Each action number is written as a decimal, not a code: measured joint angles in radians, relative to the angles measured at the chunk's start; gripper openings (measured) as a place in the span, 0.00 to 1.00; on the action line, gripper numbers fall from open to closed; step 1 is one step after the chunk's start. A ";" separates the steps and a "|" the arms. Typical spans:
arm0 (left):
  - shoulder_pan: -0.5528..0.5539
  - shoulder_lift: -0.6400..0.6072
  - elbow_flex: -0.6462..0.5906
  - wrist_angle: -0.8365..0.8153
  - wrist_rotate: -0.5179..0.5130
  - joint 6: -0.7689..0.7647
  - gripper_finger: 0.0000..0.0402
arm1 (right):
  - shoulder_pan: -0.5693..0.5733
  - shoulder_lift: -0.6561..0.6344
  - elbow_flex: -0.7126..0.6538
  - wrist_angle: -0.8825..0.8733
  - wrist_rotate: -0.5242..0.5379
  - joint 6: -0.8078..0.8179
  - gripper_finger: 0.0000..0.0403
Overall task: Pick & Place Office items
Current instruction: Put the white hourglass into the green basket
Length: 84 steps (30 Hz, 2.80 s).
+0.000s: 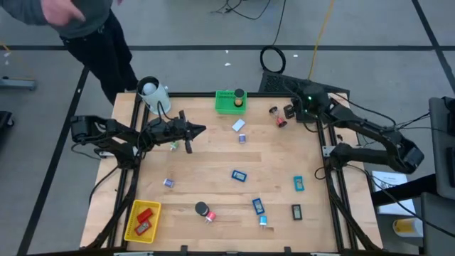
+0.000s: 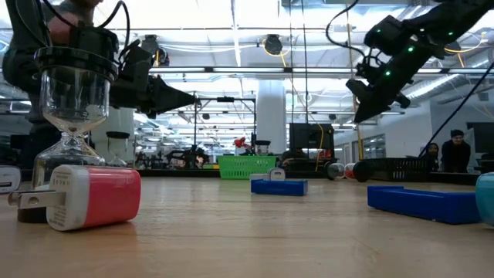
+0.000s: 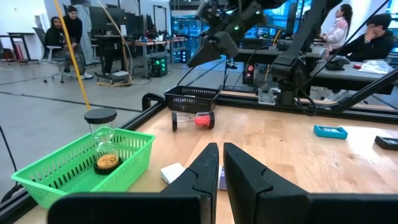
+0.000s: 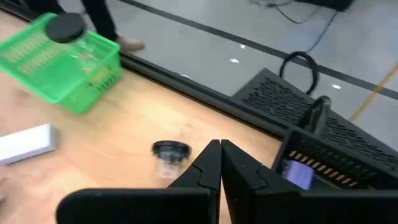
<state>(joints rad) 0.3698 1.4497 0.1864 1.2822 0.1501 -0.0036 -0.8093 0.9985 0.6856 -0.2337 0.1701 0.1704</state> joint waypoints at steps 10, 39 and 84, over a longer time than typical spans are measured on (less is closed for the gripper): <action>0.000 0.000 0.000 0.000 0.000 0.000 0.08 | 0.021 -0.190 -0.149 0.152 -0.127 -0.048 0.00; -0.054 -0.077 0.000 -0.109 -0.069 -0.125 0.08 | 0.290 -0.289 -0.592 1.022 -0.253 -0.202 0.00; -0.752 -0.022 1.024 -2.135 -0.423 -0.767 0.14 | 0.347 -0.290 -0.603 0.992 -0.251 -0.316 0.00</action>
<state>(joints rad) -0.3819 1.4277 1.2103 -0.8529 -0.2726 -0.7703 -0.4625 0.7086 0.0830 0.7588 -0.0807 -0.1460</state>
